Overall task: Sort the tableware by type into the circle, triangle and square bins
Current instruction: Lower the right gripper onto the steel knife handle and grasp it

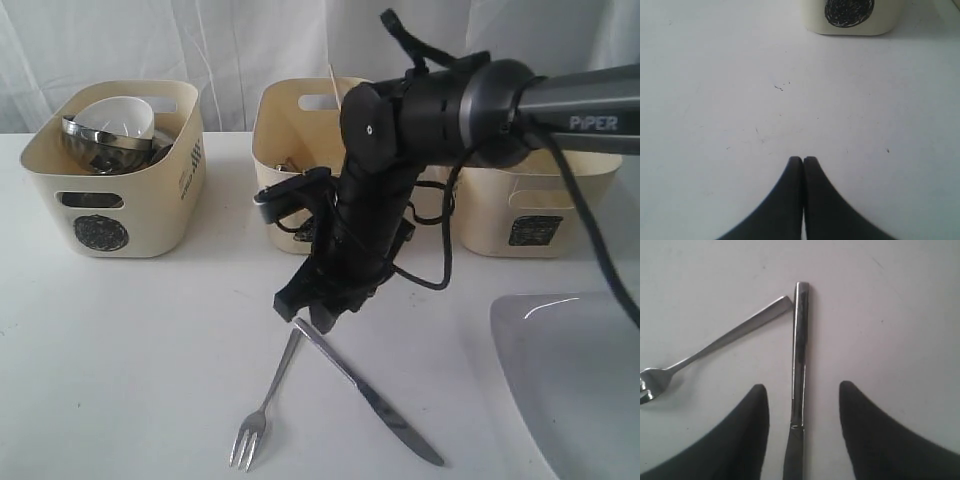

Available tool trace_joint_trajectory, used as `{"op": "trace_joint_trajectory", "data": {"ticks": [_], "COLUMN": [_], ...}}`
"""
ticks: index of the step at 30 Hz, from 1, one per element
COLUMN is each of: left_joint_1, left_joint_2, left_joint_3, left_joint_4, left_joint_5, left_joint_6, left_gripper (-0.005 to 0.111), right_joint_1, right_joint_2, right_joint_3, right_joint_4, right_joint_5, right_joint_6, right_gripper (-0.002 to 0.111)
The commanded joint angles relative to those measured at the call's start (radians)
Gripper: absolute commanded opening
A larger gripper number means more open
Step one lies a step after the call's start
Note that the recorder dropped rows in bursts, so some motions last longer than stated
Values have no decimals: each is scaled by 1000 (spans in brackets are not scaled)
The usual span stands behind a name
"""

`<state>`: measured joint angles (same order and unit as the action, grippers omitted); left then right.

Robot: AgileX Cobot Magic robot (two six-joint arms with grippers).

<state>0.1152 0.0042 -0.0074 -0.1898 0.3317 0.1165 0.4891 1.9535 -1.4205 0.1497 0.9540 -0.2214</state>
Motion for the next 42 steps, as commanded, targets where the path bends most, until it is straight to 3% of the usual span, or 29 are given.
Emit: {"op": "trace_joint_trajectory", "data": {"ticks": [1,25,28,30,35,42], "left_joint_1": [2,2,2,2,2,2], "left_joint_2": [-4,-4,-4,-4,-4,-4], "left_joint_3": [7,7,7,7,7,7], "left_joint_4": [-6,-6,-6,-6,-6,-6], "left_joint_5": [9,9,9,9,9,9], "left_joint_6": [4,4,4,4,4,4], "left_gripper": [0,0,0,0,0,0], "right_joint_1": [3,11,23,23,23,23], "right_joint_2": [65,234,275,295,311,309], "right_joint_3": [5,9,32,38,38,36], "right_joint_4": [-16,-8,-34,-49,-49,-47], "right_joint_5": [-15,-15,-128,-157,-183,-159], "right_joint_6": [-10,-8,84,179,174,144], "right_gripper": [45,39,38,29,0,0]}}
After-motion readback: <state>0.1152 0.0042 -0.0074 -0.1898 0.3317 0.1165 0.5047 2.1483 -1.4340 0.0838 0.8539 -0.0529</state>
